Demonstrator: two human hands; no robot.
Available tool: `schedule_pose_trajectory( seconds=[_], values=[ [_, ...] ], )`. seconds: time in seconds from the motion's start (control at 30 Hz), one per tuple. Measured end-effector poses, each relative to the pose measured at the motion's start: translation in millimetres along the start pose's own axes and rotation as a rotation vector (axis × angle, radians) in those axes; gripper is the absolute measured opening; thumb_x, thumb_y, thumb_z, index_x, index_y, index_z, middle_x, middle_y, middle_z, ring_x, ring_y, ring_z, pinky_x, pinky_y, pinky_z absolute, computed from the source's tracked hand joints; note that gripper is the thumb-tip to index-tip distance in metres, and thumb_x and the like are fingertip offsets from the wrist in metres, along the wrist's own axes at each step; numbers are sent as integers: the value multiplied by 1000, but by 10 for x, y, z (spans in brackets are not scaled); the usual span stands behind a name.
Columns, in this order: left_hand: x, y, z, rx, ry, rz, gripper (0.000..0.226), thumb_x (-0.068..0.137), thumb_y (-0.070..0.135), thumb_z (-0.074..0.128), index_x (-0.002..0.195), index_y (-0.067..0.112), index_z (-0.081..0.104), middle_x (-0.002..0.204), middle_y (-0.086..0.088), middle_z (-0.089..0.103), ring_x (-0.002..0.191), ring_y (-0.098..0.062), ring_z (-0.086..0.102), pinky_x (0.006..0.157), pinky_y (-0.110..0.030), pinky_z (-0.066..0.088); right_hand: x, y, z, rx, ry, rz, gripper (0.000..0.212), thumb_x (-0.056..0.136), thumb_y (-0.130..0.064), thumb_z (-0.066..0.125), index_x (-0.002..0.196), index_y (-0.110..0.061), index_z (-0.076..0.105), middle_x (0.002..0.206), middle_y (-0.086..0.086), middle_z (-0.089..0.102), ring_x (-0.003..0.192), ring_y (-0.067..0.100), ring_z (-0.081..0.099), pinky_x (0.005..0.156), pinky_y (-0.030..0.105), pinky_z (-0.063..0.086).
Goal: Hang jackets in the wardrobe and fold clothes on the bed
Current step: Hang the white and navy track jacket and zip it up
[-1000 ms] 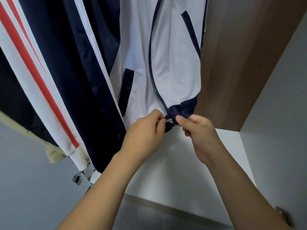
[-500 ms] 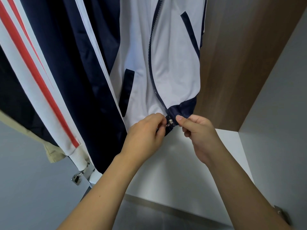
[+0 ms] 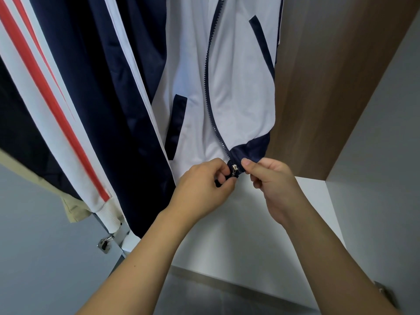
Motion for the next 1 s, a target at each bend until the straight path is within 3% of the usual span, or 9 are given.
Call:
schedule_pose_trajectory(
  seconds=[0.13, 0.33, 0.5, 0.6, 0.7, 0.9, 1.0],
  values=[
    [-5, 35, -7, 96, 25, 21, 5, 83, 31, 57, 78, 30, 58, 70, 17, 62, 65, -5, 56, 62, -33, 52, 1, 1, 2, 8, -1, -2, 22, 87, -21, 69, 78, -4, 60, 74, 9, 37, 64, 14, 33, 63, 25, 31],
    [3, 34, 104, 111, 25, -9, 12, 77, 41, 57, 80, 30, 54, 73, 17, 61, 70, -5, 57, 60, -27, 46, 11, 21, 6, 8, -12, 3, 24, 87, -21, 69, 75, -5, 59, 72, 9, 37, 64, 14, 34, 63, 24, 33],
    [0, 80, 85, 204, 104, 66, 10, 85, 29, 52, 76, 26, 47, 69, 10, 55, 62, -13, 48, 54, -29, 38, 18, 25, -1, 24, -25, 5, 36, 88, -21, 69, 53, -20, 57, 66, 5, 38, 59, 11, 35, 58, 18, 34],
    [-21, 143, 25, 227, 147, 119, 17, 91, 30, 48, 77, 28, 39, 73, 8, 47, 62, -17, 44, 52, -30, 32, 18, 20, -17, 20, -25, -4, 32, 88, -22, 69, 68, -1, 56, 72, 7, 37, 62, 13, 33, 61, 23, 32],
    [-10, 215, -79, 272, 165, 182, 15, 100, 32, 40, 90, 23, 46, 88, 7, 51, 66, -23, 50, 55, -34, 40, 35, 40, -55, -1, 4, -17, 42, 89, -24, 67, 78, 13, 51, 73, 7, 38, 65, 17, 33, 64, 26, 31],
    [121, 435, -156, 291, 111, 214, 15, 101, 29, 38, 96, 20, 48, 91, 5, 54, 73, -29, 53, 63, -38, 44, 41, 78, -11, 13, -43, -4, 37, 90, -23, 65, 82, 12, 54, 78, 6, 42, 72, 19, 34, 63, 27, 29],
    [183, 471, -164, 331, 86, 209, 14, 101, 26, 40, 100, 19, 52, 93, 4, 59, 76, -27, 55, 64, -35, 42, 38, 181, 33, 48, -88, 50, 19, 89, -18, 66, 76, -4, 64, 76, 5, 49, 69, 14, 42, 64, 21, 34]
  ],
)
Point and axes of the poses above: each hand's wrist, its own x-axis towards the middle knuckle, its own z-axis out of the palm, y = z × x, the point moved 8 cm from there along x, towards the middle knuckle
